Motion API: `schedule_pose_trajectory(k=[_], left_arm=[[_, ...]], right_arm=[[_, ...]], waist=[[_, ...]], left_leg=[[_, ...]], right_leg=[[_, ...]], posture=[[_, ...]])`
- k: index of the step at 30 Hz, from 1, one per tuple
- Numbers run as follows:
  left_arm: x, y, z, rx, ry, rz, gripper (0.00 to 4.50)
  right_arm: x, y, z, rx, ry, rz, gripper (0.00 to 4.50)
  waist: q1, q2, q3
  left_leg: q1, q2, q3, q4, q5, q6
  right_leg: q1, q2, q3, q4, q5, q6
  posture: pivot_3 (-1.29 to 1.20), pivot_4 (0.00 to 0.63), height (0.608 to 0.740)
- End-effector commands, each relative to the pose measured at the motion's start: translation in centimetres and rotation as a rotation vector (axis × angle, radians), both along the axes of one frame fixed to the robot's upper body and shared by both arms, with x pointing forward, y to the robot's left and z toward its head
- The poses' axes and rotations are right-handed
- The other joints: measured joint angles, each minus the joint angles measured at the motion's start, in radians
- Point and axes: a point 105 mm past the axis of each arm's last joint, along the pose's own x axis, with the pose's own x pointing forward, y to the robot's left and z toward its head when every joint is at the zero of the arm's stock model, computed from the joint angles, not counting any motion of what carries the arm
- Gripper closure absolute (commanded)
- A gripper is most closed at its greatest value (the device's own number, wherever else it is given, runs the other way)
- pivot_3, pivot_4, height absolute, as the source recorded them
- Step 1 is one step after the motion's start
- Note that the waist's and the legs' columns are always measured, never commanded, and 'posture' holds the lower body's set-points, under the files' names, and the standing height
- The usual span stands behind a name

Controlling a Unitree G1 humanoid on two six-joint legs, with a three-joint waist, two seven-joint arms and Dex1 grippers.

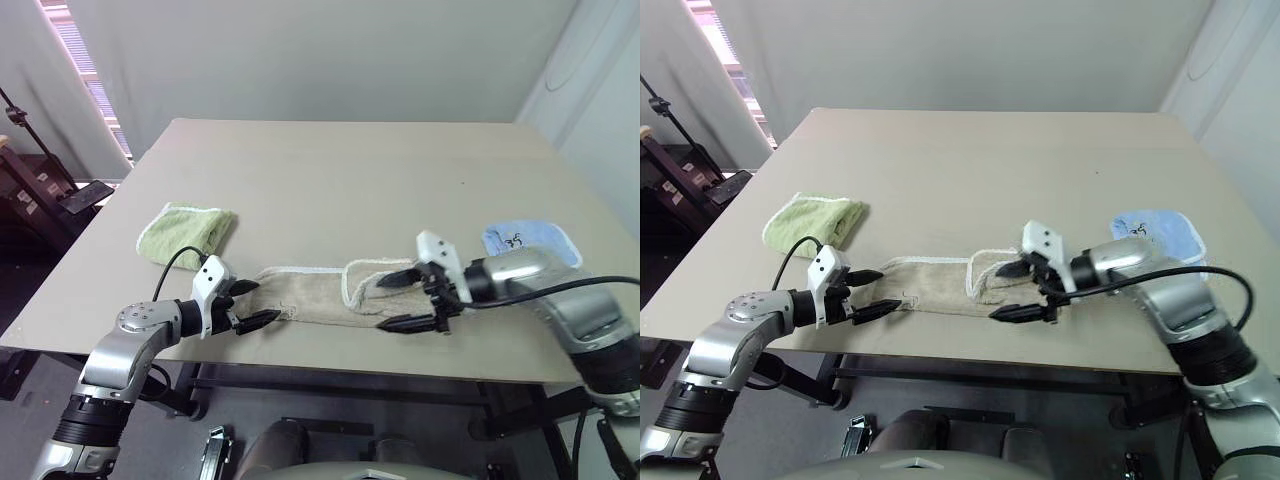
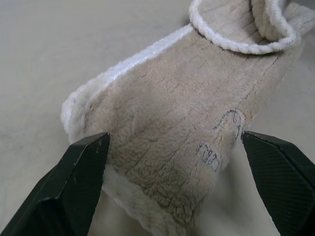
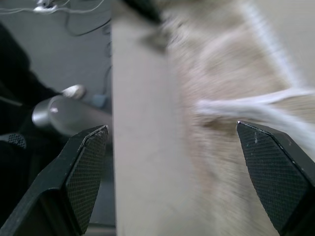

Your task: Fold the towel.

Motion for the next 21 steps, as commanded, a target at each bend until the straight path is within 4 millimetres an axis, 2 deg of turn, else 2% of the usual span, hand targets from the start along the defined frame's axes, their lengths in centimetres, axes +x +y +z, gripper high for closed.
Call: schedule_pose_trajectory(k=[1, 4, 9, 14, 17, 21], left_arm=[[0.5, -0.1, 1.1, 0.008, -0.044, -0.011, 0.0], [0.7, 0.0, 1.1, 0.008, -0.048, -0.007, 0.0], [0.8, -0.1, 1.1, 0.01, -0.051, -0.005, 0.0], [0.7, 0.1, 1.1, 0.013, -0.052, 0.002, 0.0], [0.7, 0.2, 1.0, 0.02, -0.051, 0.005, 0.0], [0.7, 0.3, 0.9, 0.02, -0.053, 0.011, 0.0]], right_arm=[[0.5, -0.9, 0.8, -0.027, -0.041, -0.018, 0.11], [0.7, -2.1, -0.4, -0.067, 0.021, -0.05, 0.11], [0.8, -1.6, -1.4, -0.063, 0.07, -0.042, 0.11], [0.9, -1.1, 1.6, 0.053, 0.027, -0.032, 0.11], [-0.1, -1.5, 2.0, 0.043, 0.043, -0.011, 0.11], [-1.5, -1.9, 1.2, -0.007, 0.102, 0.013, 0.11]], waist=[[0.0, 0.0, 0.0], [-0.001, 0.0, 0.0], [-0.002, 0.0, 0.0], [-0.001, 0.0, 0.0], [0.001, 0.0, 0.0], [0.001, 0.0, 0.0]], left_leg=[[0.0, 0.0, 0.0, 0.0, 0.0, 0.0], [0.0, 0.0, 0.0, 0.0, 0.0, 0.0], [0.0, 0.0, 0.0, 0.0, 0.0, 0.0], [0.0, 0.0, 0.0, 0.0, 0.0, 0.0], [0.0, 0.0, 0.0, 0.001, 0.0, 0.0], [0.0, 0.0, 0.0, 0.001, 0.0, 0.0]], right_leg=[[0.0, 0.0, 0.0, 0.0, 0.0, -0.001], [0.0, 0.0, 0.0, 0.0, -0.001, -0.002], [0.0, 0.0, 0.0, 0.0, -0.001, -0.002], [0.0, 0.0, 0.0, 0.0, 0.0, 0.0], [0.0, 0.0, 0.0, 0.0, 0.0, 0.0], [0.0, 0.0, 0.0, 0.0, 0.0, 0.0]], posture=[[0.0, 0.0, 0.74], [0.0, 0.0, 0.74], [0.0, 0.0, 0.74], [0.0, 0.0, 0.74], [0.0, 0.0, 0.74], [0.0, 0.0, 0.74]])
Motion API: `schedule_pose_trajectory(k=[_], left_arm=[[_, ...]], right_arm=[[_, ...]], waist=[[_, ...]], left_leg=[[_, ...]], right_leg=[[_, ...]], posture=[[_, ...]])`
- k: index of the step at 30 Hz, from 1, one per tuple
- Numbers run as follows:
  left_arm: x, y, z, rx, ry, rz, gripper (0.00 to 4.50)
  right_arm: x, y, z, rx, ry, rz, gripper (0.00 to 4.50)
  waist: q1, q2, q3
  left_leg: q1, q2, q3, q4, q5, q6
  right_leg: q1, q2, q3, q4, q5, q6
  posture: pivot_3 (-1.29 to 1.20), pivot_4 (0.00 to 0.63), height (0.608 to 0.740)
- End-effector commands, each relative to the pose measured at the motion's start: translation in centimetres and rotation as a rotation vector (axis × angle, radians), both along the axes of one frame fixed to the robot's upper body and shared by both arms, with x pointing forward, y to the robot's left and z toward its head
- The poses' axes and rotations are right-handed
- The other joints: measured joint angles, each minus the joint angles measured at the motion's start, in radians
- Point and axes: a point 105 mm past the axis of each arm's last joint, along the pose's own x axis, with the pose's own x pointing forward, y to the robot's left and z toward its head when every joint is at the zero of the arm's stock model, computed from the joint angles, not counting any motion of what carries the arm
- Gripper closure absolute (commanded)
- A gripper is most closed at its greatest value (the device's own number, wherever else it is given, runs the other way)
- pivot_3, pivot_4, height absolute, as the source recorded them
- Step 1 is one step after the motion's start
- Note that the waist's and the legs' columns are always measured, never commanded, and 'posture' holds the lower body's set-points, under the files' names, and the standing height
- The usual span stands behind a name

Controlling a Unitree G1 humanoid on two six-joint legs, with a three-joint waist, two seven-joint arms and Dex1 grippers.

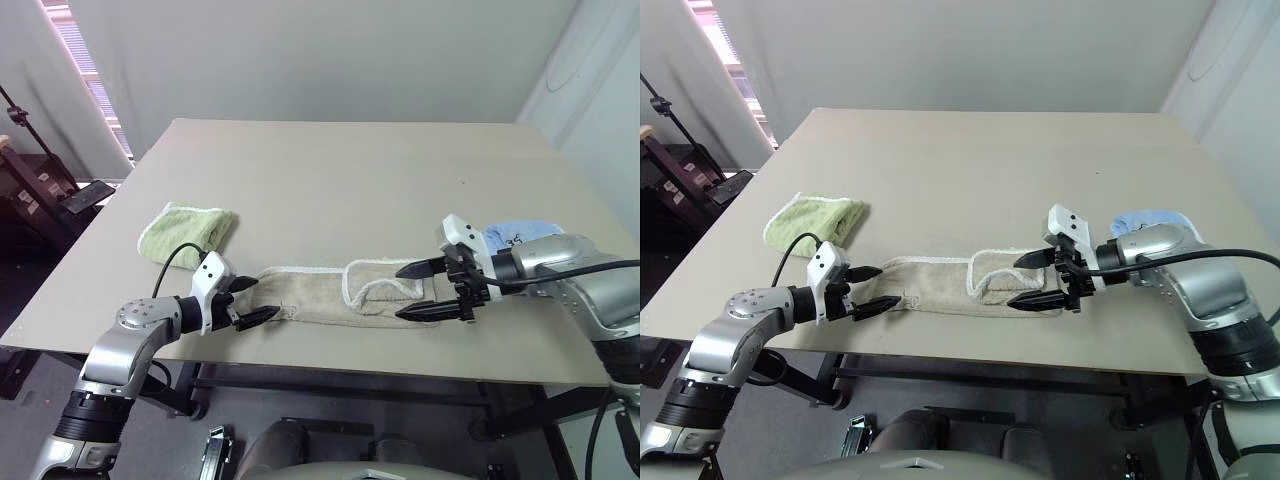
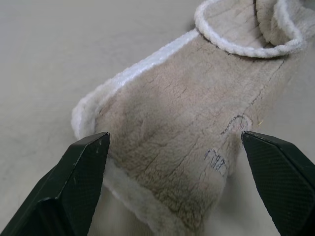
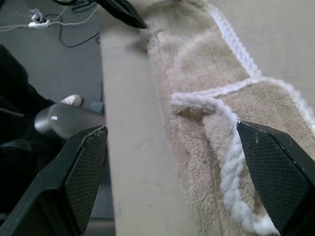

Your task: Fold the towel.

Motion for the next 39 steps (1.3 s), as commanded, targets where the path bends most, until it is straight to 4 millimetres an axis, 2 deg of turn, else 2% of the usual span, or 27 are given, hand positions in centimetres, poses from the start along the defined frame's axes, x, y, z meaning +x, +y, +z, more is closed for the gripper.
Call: schedule_pose_trajectory(k=[1, 5, 9, 17, 20, 23, 27, 29, 32, 34, 36, 39], left_arm=[[0.3, 0.2, 0.7, 0.009, -0.038, 0.0, 0.0], [0.3, 0.1, 0.7, 0.007, -0.039, 0.0, 0.0], [0.4, -0.1, 0.6, 0.014, -0.042, -0.004, 0.0], [0.3, 0.2, 0.6, 0.023, -0.04, 0.001, 0.0], [0.2, 0.2, 0.6, 0.024, -0.038, 0.002, 0.0], [0.1, 0.3, 0.6, 0.025, -0.036, 0.002, 0.0], [0.1, 0.3, 0.6, 0.025, -0.033, 0.0, 0.0], [0.1, 0.2, 0.6, 0.024, -0.033, -0.002, 0.0], [0.2, 0.1, 0.6, 0.019, -0.037, 0.0, 0.0], [0.2, 0.0, 0.6, 0.017, -0.037, 0.0, 0.0], [0.3, 0.0, 0.4, 0.019, -0.035, -0.003, 0.0], [0.4, -0.2, 0.3, 0.019, -0.035, -0.006, 0.0]], right_arm=[[-1.0, 0.0, 0.0, -0.021, 0.013, 0.037, 0.11], [-0.9, -0.1, -0.7, -0.037, 0.039, 0.024, 0.11], [0.4, -0.4, -2.2, -0.082, 0.044, -0.029, 0.11], [1.2, -0.4, -3.8, -0.178, 0.013, -0.008, 0.11], [2.5, 0.5, -3.1, -0.163, -0.057, -0.029, 0.11], [4.0, 1.7, -1.5, -0.103, -0.121, -0.068, 0.11], [3.3, 4.1, 2.5, 0.052, -0.229, 0.01, 0.11], [2.9, 4.9, 3.5, 0.085, -0.256, 0.033, 0.11], [2.9, 4.4, 3.2, 0.051, -0.254, 0.013, 0.11], [3.0, 3.2, 2.6, 0.02, -0.211, -0.018, 0.11], [3.5, 1.9, 1.5, -0.037, -0.199, -0.064, 0.11], [4.4, 1.4, 0.4, -0.078, -0.206, -0.108, 0.11]], waist=[[0.0, 0.0, 0.0], [-0.004, 0.0, 0.0], [-0.002, 0.0, 0.0], [-0.003, 0.0, 0.0], [-0.004, 0.0, 0.0], [-0.003, 0.0, 0.0], [0.0, 0.0, 0.0], [-0.001, 0.0, 0.0], [-0.001, 0.0, 0.0], [0.0, 0.0, 0.0], [0.0, 0.0, 0.0], [-0.004, 0.0, 0.0]], left_leg=[[0.0, 0.0, 0.0, 0.0, 0.0, 0.0], [0.0, 0.0, 0.0, 0.001, 0.0, 0.0], [0.0, 0.0, 0.0, 0.001, 0.0, 0.0], [0.0, 0.0, 0.0, 0.001, 0.0, 0.0], [0.0, 0.0, 0.001, 0.001, 0.0, 0.0], [0.001, 0.0, 0.001, 0.001, 0.0, 0.0], [0.001, 0.0, 0.0, 0.001, 0.0, 0.0], [0.001, 0.0, 0.0, 0.001, 0.0, 0.0], [0.001, 0.0, 0.0, 0.001, 0.0, 0.0], [0.001, 0.0, 0.0, 0.002, 0.0, 0.0], [0.001, 0.0, 0.0, 0.002, 0.0, 0.0], [0.001, 0.0, 0.0, 0.002, 0.0, 0.0]], right_leg=[[0.0, 0.0, 0.0, 0.0, 0.0, 0.0], [0.0, 0.0, 0.0, 0.0, -0.001, -0.002], [0.0, 0.0, 0.0, 0.001, -0.001, -0.002], [0.0, 0.0, 0.0, 0.001, 0.0, -0.001], [0.0, 0.0, 0.0, 0.001, 0.0, -0.001], [-0.001, 0.0, 0.0, 0.003, 0.0, 0.0], [-0.001, 0.0, 0.0, 0.004, 0.001, 0.001], [-0.001, 0.0, 0.0, 0.004, 0.001, 0.001], [-0.001, 0.0, 0.0, 0.005, 0.001, 0.001], [-0.001, 0.0, 0.0, 0.005, 0.0, 0.0], [-0.001, 0.0, 0.0, 0.005, 0.0, -0.001], [-0.001, 0.0, 0.0, 0.006, -0.001, -0.002]], posture=[[0.0, 0.0, 0.74], [0.0, 0.0, 0.74], [0.0, 0.0, 0.74], [0.0, 0.0, 0.74], [0.0, 0.0, 0.74], [0.0, 0.0, 0.74], [0.0, 0.0, 0.74], [0.0, 0.0, 0.74], [0.0, 0.0, 0.74], [0.0, 0.0, 0.74], [0.0, 0.0, 0.74], [0.0, 0.0, 0.74]])
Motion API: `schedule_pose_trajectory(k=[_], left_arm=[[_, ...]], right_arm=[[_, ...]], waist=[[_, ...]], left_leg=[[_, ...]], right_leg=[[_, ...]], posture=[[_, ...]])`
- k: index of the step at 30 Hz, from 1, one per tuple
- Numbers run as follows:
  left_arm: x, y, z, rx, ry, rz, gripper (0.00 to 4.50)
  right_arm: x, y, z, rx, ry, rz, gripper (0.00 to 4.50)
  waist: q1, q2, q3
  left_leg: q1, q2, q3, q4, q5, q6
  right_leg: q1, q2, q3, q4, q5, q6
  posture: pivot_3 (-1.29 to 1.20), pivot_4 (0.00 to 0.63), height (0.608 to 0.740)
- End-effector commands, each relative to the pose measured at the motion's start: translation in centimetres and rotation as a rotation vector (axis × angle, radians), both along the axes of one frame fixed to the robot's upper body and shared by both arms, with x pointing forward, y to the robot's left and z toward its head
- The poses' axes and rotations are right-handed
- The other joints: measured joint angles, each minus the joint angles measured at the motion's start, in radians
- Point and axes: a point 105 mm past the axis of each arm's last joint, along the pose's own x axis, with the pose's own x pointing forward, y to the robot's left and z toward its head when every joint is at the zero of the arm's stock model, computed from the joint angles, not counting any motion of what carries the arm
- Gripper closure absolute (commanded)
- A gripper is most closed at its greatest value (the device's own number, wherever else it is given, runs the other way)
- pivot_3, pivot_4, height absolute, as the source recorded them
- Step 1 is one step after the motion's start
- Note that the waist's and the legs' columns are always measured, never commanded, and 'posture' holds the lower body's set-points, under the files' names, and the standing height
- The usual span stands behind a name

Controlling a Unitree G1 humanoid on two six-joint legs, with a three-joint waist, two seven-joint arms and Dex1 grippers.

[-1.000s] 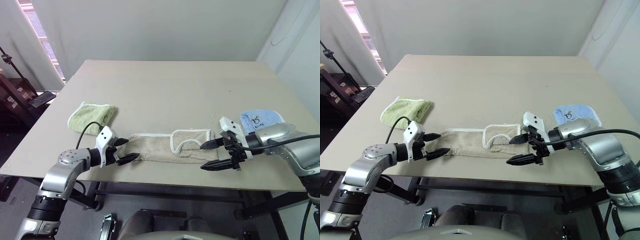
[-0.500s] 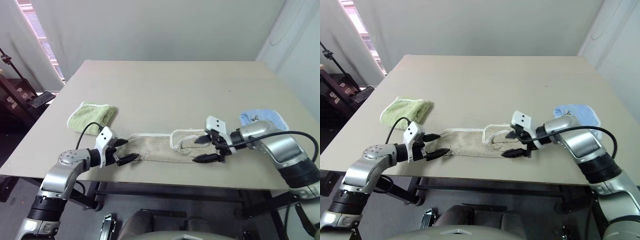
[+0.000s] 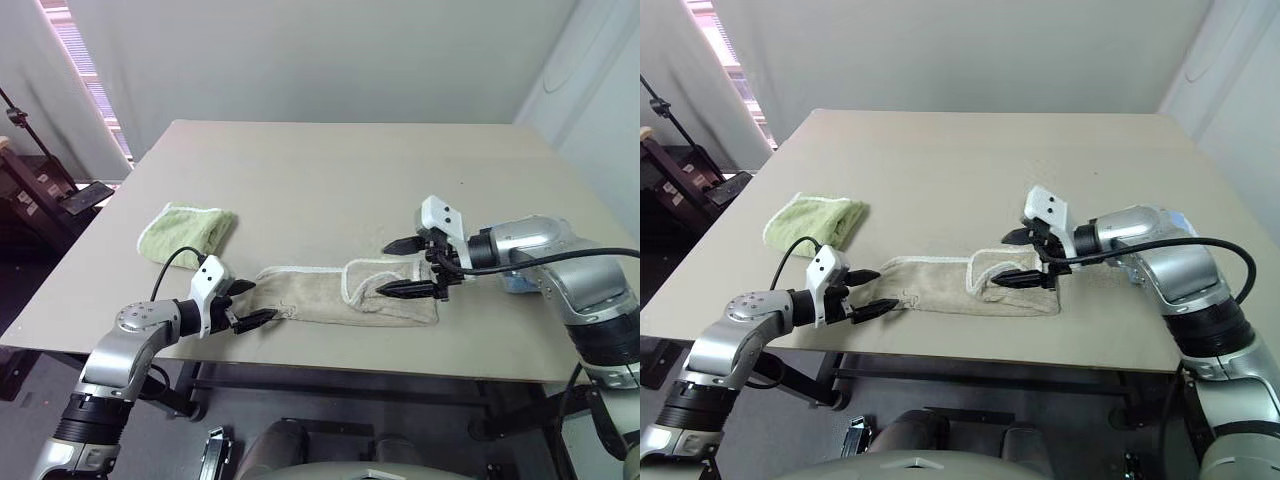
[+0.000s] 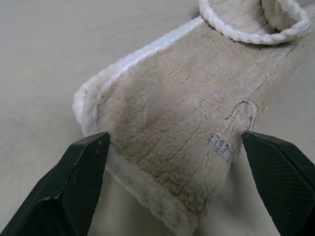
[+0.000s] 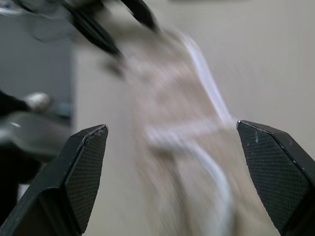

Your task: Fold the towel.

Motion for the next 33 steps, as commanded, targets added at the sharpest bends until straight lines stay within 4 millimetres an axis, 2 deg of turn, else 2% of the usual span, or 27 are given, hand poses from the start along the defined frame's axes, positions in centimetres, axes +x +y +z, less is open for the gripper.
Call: schedule_pose_trajectory(k=[1, 4, 10, 14, 17, 21, 24, 29, 33], left_arm=[[0.5, -0.6, 1.0, 0.003, -0.052, -0.022, 0.0], [0.5, -0.7, 1.0, 0.004, -0.054, -0.024, 0.0], [0.4, -0.5, 0.9, 0.015, -0.051, -0.023, 0.0], [0.1, -0.3, 0.8, 0.021, -0.046, -0.018, 0.0], [0.0, -0.2, 0.7, 0.023, -0.043, -0.014, 0.0], [0.0, -0.1, 0.7, 0.023, -0.042, -0.011, 0.0], [0.0, -0.1, 0.7, 0.022, -0.042, -0.013, 0.0], [0.1, -0.2, 0.8, 0.02, -0.047, -0.015, 0.0], [0.0, -0.2, 0.9, 0.019, -0.053, -0.015, 0.0]], right_arm=[[0.9, -0.4, -0.4, -0.035, -0.039, -0.037, 0.11], [1.4, -0.7, -1.8, -0.095, -0.038, -0.059, 0.68], [2.0, -0.5, -2.7, -0.106, -0.037, -0.086, 2.86], [2.3, -0.2, -2.4, -0.101, -0.062, -0.101, 4.37], [2.2, 0.2, -1.6, -0.068, -0.094, -0.077, 4.47], [1.1, 2.0, 0.2, 0.013, -0.163, 0.056, 4.47], [1.2, 3.3, 0.7, 0.057, -0.249, 0.103, 4.47], [1.5, 4.7, -1.0, 0.02, -0.287, 0.167, 4.47], [2.4, 5.6, -2.0, 0.015, -0.33, 0.156, 4.47]], waist=[[-0.003, 0.0, 0.0], [-0.003, 0.0, 0.0], [-0.001, 0.0, 0.0], [-0.001, 0.0, 0.0], [-0.001, 0.0, 0.0], [-0.001, 0.0, 0.0], [-0.004, 0.0, 0.0], [-0.001, 0.0, 0.0], [-0.002, 0.0, 0.0]], left_leg=[[0.0, 0.0, 0.0, 0.0, 0.0, 0.0], [0.0, 0.001, 0.001, 0.0, 0.0, 0.0], [0.0, 0.0, 0.001, 0.001, 0.0, 0.0], [0.0, 0.0, 0.001, 0.001, 0.0, 0.0], [0.0, 0.0, 0.001, 0.001, 0.001, 0.0], [0.0, 0.0, 0.001, 0.001, 0.0, 0.0], [0.001, 0.0, 0.001, 0.001, 0.0, 0.0], [0.001, 0.0, 0.001, 0.001, 0.001, 0.0], [0.001, 0.0, 0.0, 0.001, 0.001, -0.001]], right_leg=[[-0.001, 0.0, 0.0, 0.001, 0.0, 0.0], [-0.002, 0.0, 0.0, 0.004, 0.0, 0.0], [-0.002, 0.0, 0.0, 0.005, 0.0, 0.0], [-0.002, 0.0, 0.0, 0.006, 0.0, 0.001], [-0.002, 0.0, 0.0, 0.005, 0.001, 0.001], [-0.002, 0.0, 0.0, 0.006, 0.001, 0.001], [-0.002, 0.0, 0.0, 0.006, 0.001, 0.002], [-0.002, 0.001, 0.0, 0.006, 0.001, 0.002], [-0.002, 0.001, 0.0, 0.007, 0.001, 0.002]], posture=[[0.0, 0.0, 0.74], [0.0, 0.0, 0.74], [0.0, 0.0, 0.74], [0.0, 0.0, 0.74], [0.0, 0.0, 0.74], [0.0, 0.0, 0.74], [0.0, 0.0, 0.74], [0.0, 0.0, 0.74], [0.0, 0.0, 0.74]])
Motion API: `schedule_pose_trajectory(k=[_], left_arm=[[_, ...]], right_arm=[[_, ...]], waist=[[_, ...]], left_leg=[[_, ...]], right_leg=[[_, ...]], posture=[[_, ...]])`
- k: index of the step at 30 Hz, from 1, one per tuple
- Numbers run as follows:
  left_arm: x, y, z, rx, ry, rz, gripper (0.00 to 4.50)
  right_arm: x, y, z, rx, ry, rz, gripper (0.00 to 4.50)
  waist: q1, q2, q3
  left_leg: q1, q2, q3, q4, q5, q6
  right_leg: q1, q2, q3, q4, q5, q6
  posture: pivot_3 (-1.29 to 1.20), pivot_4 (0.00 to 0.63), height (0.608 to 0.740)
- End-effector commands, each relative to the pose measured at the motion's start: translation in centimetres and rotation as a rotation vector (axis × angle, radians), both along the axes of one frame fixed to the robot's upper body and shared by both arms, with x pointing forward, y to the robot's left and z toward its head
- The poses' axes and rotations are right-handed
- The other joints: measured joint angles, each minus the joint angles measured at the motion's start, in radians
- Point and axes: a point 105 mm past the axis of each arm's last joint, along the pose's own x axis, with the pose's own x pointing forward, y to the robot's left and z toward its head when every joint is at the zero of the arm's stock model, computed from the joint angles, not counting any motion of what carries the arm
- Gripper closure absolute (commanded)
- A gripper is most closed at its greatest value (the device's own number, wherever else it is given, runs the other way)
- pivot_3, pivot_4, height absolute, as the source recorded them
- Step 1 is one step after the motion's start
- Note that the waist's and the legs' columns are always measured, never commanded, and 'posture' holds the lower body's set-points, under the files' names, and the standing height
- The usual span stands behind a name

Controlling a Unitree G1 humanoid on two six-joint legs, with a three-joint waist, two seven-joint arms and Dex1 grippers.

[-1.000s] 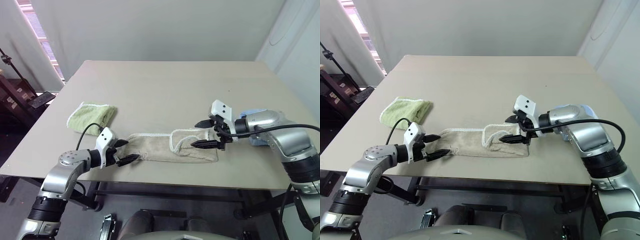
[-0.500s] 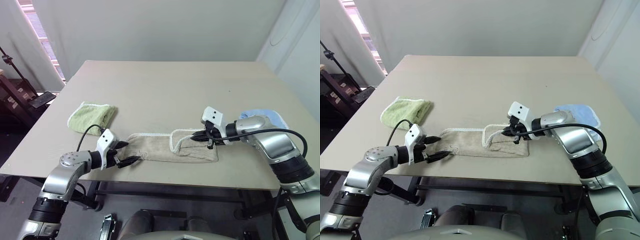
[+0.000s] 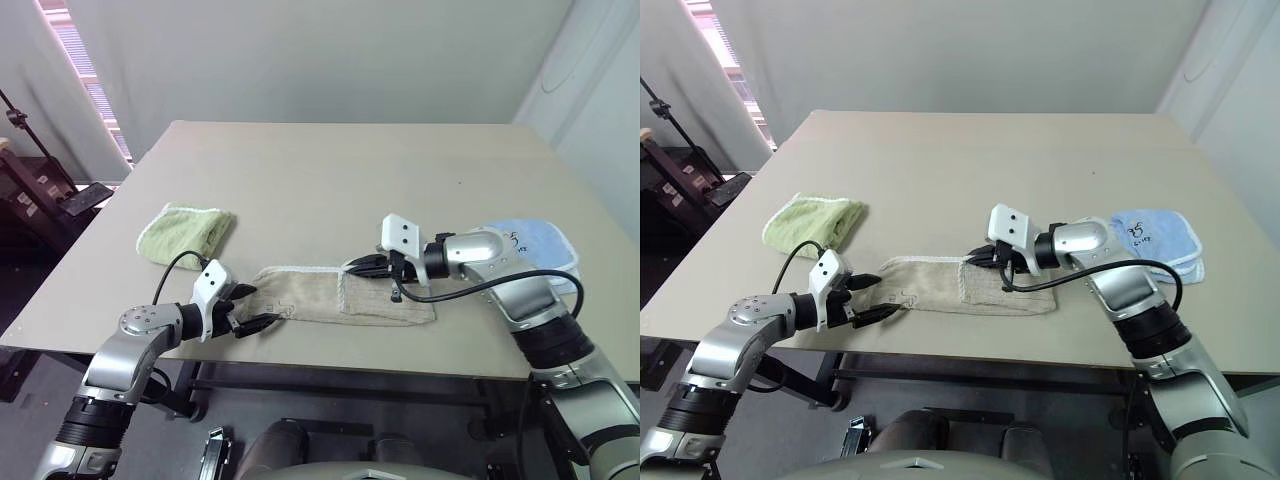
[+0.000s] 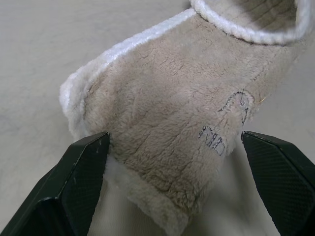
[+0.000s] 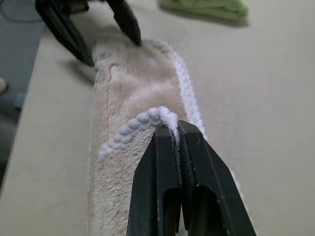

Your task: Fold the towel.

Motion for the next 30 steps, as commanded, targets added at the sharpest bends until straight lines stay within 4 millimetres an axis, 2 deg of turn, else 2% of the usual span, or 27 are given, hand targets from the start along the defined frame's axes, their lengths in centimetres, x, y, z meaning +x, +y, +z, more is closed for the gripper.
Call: schedule_pose_trajectory(k=[1, 4, 7, 12, 21, 27, 30], left_arm=[[0.3, -0.1, 1.5, 0.004, -0.067, -0.01, 0.0], [0.1, 0.0, 1.5, 0.001, -0.068, -0.007, 0.0], [-0.2, 0.1, 1.6, -0.009, -0.067, 0.003, 0.0], [-0.3, 0.3, 2.0, -0.031, -0.079, 0.021, 0.0], [-0.4, 2.0, 4.0, -0.104, -0.095, 0.087, 0.0], [-1.1, 2.4, 5.2, -0.151, -0.123, 0.15, 0.0], [-1.8, 3.0, 5.3, -0.207, -0.138, 0.221, 0.0]], right_arm=[[0.9, 0.8, 0.5, 0.004, -0.082, 0.008, 4.47], [1.3, 0.8, -0.2, -0.008, -0.064, -0.01, 4.47], [1.7, 0.7, -0.2, -0.008, -0.058, -0.029, 3.83], [2.2, 0.6, 1.2, 0.086, -0.037, -0.06, 2.01], [2.3, 0.5, 3.9, 0.288, -0.001, -0.068, 2.01], [3.1, -0.3, 4.6, 0.349, 0.07, -0.121, 2.01], [3.4, -1.1, 3.8, 0.402, 0.166, -0.203, 2.01]], waist=[[-0.001, 0.0, 0.0], [-0.001, 0.0, 0.0], [-0.002, 0.0, 0.0], [-0.001, 0.0, 0.0], [-0.004, 0.0, 0.0], [-0.004, 0.001, 0.0], [-0.003, 0.001, 0.0]], left_leg=[[0.0, 0.0, 0.0, 0.0, 0.0, 0.0], [0.0, 0.0, 0.0, 0.0, 0.0, -0.001], [0.001, 0.0, 0.0, 0.0, 0.001, -0.001], [0.001, 0.0, -0.001, -0.001, 0.001, -0.001], [0.001, 0.0, -0.001, -0.001, 0.001, -0.001], [0.001, 0.001, -0.001, -0.001, 0.001, -0.002], [0.001, 0.001, -0.001, -0.001, 0.001, -0.002]], right_leg=[[0.0, 0.0, 0.0, 0.0, 0.0, 0.0], [0.0, 0.001, 0.0, 0.001, 0.0, 0.0], [0.0, 0.001, 0.0, 0.001, 0.0, 0.0], [0.0, 0.001, 0.0, 0.001, 0.0, 0.0], [0.0, 0.001, 0.0, 0.001, 0.0, -0.001], [0.0, 0.001, 0.0, 0.001, -0.001, -0.003], [0.0, 0.001, 0.0, 0.001, -0.001, -0.003]], posture=[[0.0, 0.0, 0.74], [0.0, 0.0, 0.74], [0.0, 0.0, 0.74], [0.0, 0.0, 0.74], [0.0, 0.0, 0.74], [0.0, 0.0, 0.74], [0.0, 0.0, 0.74]])
